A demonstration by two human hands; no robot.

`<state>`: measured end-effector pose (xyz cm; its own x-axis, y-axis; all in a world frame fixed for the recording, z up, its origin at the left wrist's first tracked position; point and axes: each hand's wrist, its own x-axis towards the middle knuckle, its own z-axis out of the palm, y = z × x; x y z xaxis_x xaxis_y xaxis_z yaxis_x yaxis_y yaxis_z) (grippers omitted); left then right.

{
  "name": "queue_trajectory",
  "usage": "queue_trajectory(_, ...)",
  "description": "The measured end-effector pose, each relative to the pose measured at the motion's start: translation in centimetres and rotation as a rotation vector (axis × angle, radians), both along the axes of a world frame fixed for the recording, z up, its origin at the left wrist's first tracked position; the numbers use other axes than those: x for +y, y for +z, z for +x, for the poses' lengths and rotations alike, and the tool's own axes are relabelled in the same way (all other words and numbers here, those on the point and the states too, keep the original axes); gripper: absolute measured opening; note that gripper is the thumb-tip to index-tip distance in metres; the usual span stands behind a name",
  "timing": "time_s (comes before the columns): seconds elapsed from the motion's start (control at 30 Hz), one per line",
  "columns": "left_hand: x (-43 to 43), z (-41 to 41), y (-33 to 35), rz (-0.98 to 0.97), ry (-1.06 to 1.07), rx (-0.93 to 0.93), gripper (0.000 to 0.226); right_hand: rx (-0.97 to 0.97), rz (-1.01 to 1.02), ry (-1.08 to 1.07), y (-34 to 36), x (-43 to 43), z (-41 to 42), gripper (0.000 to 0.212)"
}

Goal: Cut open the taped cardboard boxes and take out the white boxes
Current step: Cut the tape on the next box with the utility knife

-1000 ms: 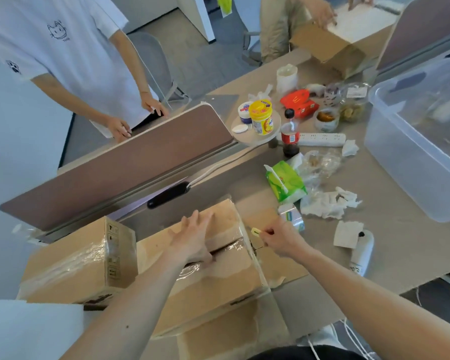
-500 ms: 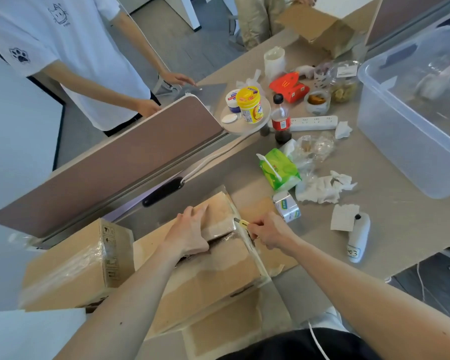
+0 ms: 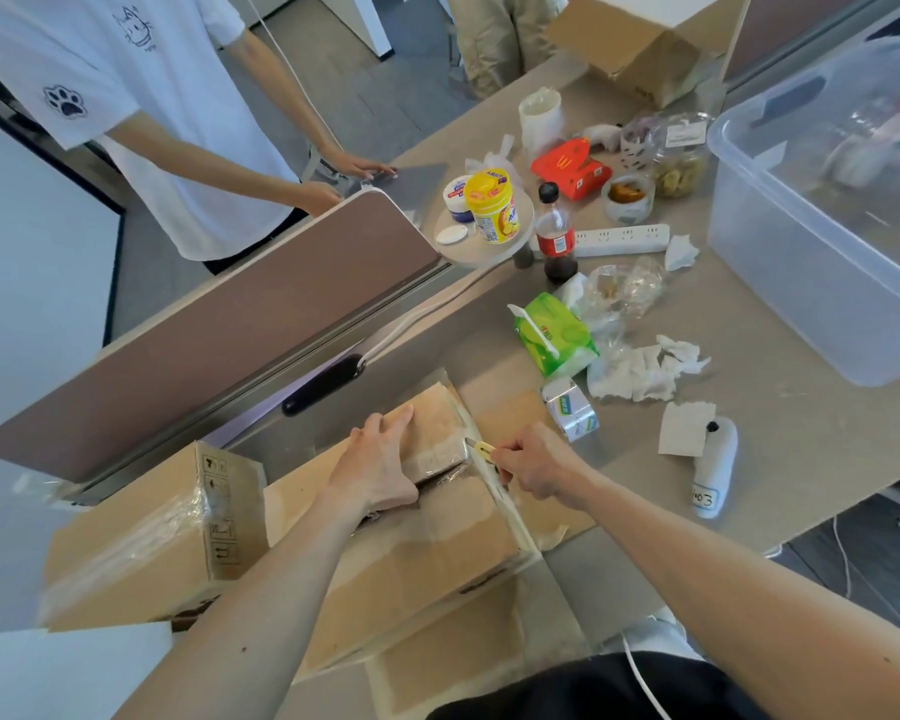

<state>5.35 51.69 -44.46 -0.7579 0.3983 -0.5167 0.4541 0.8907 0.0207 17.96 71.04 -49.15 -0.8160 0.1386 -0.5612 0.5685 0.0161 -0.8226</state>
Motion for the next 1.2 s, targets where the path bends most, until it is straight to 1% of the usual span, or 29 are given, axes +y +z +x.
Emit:
queue_trajectory(0.23, 0.1, -0.1, -0.1, -0.018, 0.0, 0.006, 0.115, 0.028, 0.035, 0.032, -0.4, 0.1, 0.3, 0.039)
queue_trajectory(0.37, 0.2, 0.1, -0.1, -0.016, 0.009, 0.003, 0.114, 0.023, 0.032, 0.067, -0.4, 0.3, 0.8, 0.031)
queue_trajectory(0.5, 0.3, 0.2, 0.0, 0.0, 0.023, 0.003, 0.116, -0.002, 0.038, 0.094, -0.7, -0.4, 1.2, 0.034)
queue_trajectory(0.63, 0.3, 0.3, -0.1, 0.008, 0.036, 0.001, 0.116, -0.008, 0.035, 0.121, -0.4, -0.2, 1.6, 0.03)
queue_trajectory(0.77, 0.3, 0.4, -0.1, 0.004, 0.034, 0.006, 0.118, -0.024, 0.048, 0.163, 0.1, 0.1, 1.9, 0.036)
queue_trajectory(0.87, 0.3, 0.4, -0.2, 0.0, 0.037, 0.005, 0.116, -0.021, 0.033, 0.211, 0.2, 0.2, 2.4, 0.032)
queue_trajectory(0.97, 0.4, 0.4, -0.2, -0.004, 0.032, 0.012, 0.116, -0.007, 0.028, 0.195, 0.1, 0.1, 3.0, 0.028)
queue_trajectory(1.1, 0.5, 0.6, -0.1, -0.007, 0.034, 0.012, 0.115, -0.012, 0.026, 0.192, 0.3, 0.1, 3.1, 0.034)
queue_trajectory(1.2, 0.5, 0.8, -0.1, -0.003, 0.037, 0.008, 0.116, -0.028, 0.023, 0.185, 0.4, 0.3, 3.2, 0.034)
